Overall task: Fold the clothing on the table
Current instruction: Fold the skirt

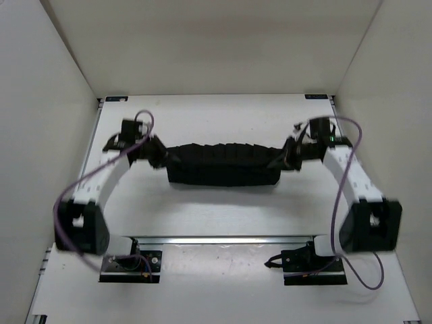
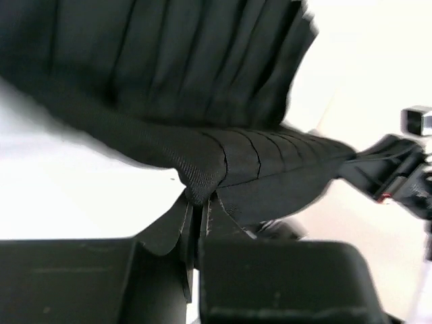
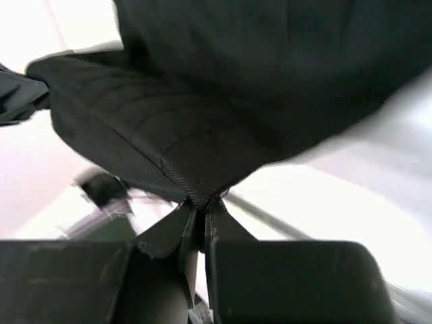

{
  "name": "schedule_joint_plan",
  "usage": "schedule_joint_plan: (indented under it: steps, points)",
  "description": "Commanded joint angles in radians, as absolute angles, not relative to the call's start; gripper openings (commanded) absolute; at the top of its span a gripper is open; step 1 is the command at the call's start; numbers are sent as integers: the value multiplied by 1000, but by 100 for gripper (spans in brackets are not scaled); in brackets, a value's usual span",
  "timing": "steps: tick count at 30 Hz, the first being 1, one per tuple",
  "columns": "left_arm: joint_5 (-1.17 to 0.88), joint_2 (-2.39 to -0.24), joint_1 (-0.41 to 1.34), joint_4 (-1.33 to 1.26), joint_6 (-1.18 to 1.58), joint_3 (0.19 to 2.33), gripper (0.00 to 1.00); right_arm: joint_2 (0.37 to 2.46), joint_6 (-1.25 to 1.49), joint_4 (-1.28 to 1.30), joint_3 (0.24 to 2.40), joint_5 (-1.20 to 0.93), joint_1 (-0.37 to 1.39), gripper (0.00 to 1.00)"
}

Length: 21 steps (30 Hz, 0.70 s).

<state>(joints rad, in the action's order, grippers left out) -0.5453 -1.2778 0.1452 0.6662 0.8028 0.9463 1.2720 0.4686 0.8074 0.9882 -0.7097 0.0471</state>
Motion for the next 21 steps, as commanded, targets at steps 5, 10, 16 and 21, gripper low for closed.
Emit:
schedule_joint_plan:
  steps: [5,10,16,21]
  points:
    - [-716,-1929,49,514,879,1541,39,1961,407,851,1746,-634,-23,38]
    - [-812,-2033,32,172,1103,1453,46,2169,365,1006,2089,-496,-6,62]
    - [-869,-1919,3,-97,1213,1180,57,1956,385,843,1744,-376,-8,62]
    - [-896,-1813,-66,-150,1196,1020,58,1737,485,623,1343,-394,-9,64]
